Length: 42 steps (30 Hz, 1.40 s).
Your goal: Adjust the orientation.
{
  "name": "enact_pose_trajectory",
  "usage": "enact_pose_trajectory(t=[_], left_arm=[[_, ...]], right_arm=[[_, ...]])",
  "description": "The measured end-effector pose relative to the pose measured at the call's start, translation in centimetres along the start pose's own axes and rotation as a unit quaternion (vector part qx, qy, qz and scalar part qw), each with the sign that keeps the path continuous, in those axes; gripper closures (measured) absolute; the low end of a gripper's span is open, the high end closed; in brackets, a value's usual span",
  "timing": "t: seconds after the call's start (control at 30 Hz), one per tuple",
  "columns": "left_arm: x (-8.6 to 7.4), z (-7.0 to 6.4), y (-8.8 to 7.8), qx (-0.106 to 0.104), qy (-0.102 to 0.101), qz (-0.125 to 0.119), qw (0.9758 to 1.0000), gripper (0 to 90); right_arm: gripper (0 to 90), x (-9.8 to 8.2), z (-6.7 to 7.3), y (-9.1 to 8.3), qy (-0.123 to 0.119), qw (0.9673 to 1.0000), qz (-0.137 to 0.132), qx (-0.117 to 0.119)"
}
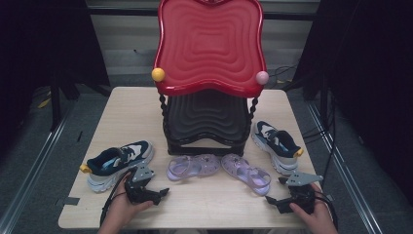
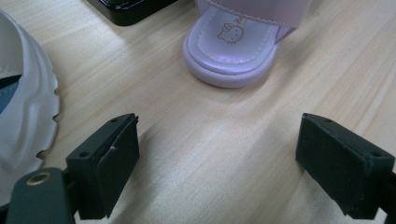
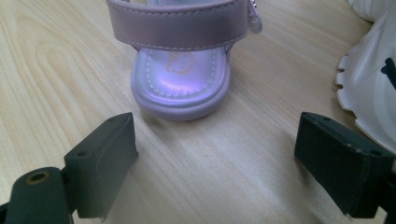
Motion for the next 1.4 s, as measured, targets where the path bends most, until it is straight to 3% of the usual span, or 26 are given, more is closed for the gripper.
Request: enact_pose_trajectory(t=[0.7,0.8,1.0,1.1,1.13,1.27,1.4], left_arm=[[0.0,-0.1,-0.1,0.001,-0.005,-0.006,1.0000,16.5],[0.2,-0.3,0.0,-0.011,-0.008,-0.012,0.9998,19.1],[1.2,-0.1,0.4,-0.014,0.003,-0.022,0.9997,18.6],[1.7,0.1,1.0,-0.027,0.001,-0.019,0.9995,18.2],[1.8,0.1,1.5,-0.035,0.010,-0.009,0.9993,17.7],[2.3,0.0,2.2,-0.035,0.023,-0.005,0.9991,17.2],[2.8,0.1,2.7,-0.040,0.020,-0.013,0.9989,17.0]], right_arm=[[12.1,0.0,0.0,0.0,0.001,1.0000,0.000,0.000],[12.2,0.0,0.0,0.0,0.000,1.0000,0.000,0.000],[12.1,0.0,0.0,0.0,0.001,1.0000,0.000,0.000],[12.1,0.0,0.0,0.0,0.000,1.0000,0.000,0.000],[12.1,0.0,0.0,0.0,0.001,1.0000,0.001,0.000],[12.2,0.0,0.0,0.0,0.001,1.0000,0.001,0.000],[12.2,0.0,0.0,0.0,0.001,1.0000,0.001,0.000]])
Point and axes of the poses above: each handheld gripper's, and its own axes: y roughly forward along the jaws, x roughly out of its top, z roughly to its left, the point moved 4 cm from there along y, roughly forward along the jaws, and after that the axes turned 11 degrees about -x, right-handed, at the moved point
